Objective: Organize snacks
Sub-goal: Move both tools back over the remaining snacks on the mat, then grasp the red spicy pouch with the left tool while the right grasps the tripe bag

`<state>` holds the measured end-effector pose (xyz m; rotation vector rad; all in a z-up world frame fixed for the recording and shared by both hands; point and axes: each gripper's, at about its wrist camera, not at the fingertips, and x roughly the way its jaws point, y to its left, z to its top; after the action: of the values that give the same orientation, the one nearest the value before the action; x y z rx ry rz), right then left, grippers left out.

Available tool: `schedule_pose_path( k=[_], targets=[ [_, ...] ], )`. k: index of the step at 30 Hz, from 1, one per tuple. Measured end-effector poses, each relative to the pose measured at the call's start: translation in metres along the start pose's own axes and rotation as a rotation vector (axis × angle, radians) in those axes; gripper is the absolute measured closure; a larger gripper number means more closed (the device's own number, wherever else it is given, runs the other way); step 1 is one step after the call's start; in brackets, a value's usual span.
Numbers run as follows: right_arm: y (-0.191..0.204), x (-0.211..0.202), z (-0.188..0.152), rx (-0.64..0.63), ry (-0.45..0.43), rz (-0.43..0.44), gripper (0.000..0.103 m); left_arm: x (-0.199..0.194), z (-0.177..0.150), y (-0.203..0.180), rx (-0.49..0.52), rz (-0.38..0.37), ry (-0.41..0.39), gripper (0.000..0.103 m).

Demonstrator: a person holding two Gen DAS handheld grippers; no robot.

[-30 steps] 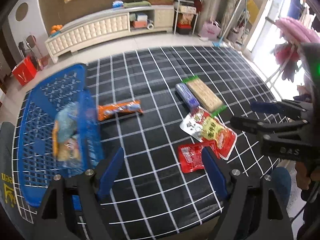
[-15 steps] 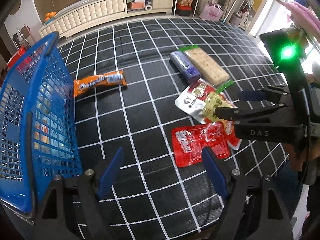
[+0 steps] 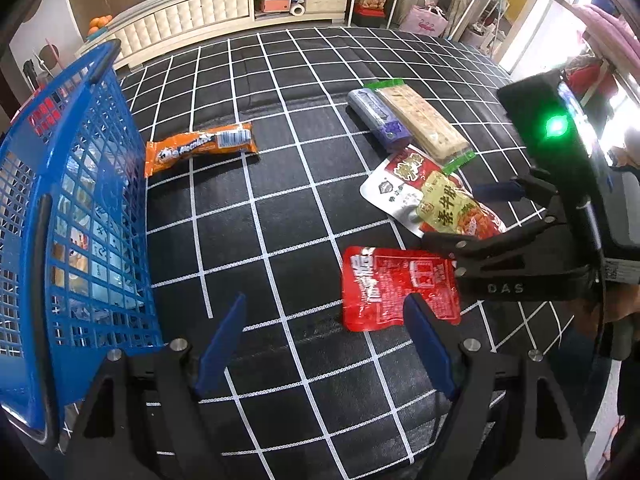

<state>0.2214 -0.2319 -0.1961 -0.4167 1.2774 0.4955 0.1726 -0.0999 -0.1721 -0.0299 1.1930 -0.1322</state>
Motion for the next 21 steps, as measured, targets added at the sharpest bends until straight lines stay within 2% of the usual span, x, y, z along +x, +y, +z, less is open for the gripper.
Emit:
schedule_pose_path(
  k=[3,8,14,16,21],
  targets=[
    [0.006,0.004,0.001,-0.020,0.003,0.004,0.013,-0.001,-0.002,0.001,-0.002,-0.005,-0.001,0.025],
    [0.005,0.005,-0.003,-0.015,-0.030,0.015,0.014,-0.002,-0.004,0.004,-0.012,-0.007,0.001,0.025],
    [0.006,-0.008,-0.015,-0.050,-0.076,0.031,0.046,-0.003,-0.007,0.003,-0.010,-0.015,0.004,0.025],
    [0.006,-0.012,-0.019,-0.043,-0.089,0.022,0.059,-0.003,-0.009,0.001,-0.005,-0.018,0.006,0.025],
    [-0.001,-0.026,-0.028,0.024,-0.126,0.041,0.062,-0.004,-0.014,0.000,-0.013,-0.040,0.020,0.025]
  ],
)
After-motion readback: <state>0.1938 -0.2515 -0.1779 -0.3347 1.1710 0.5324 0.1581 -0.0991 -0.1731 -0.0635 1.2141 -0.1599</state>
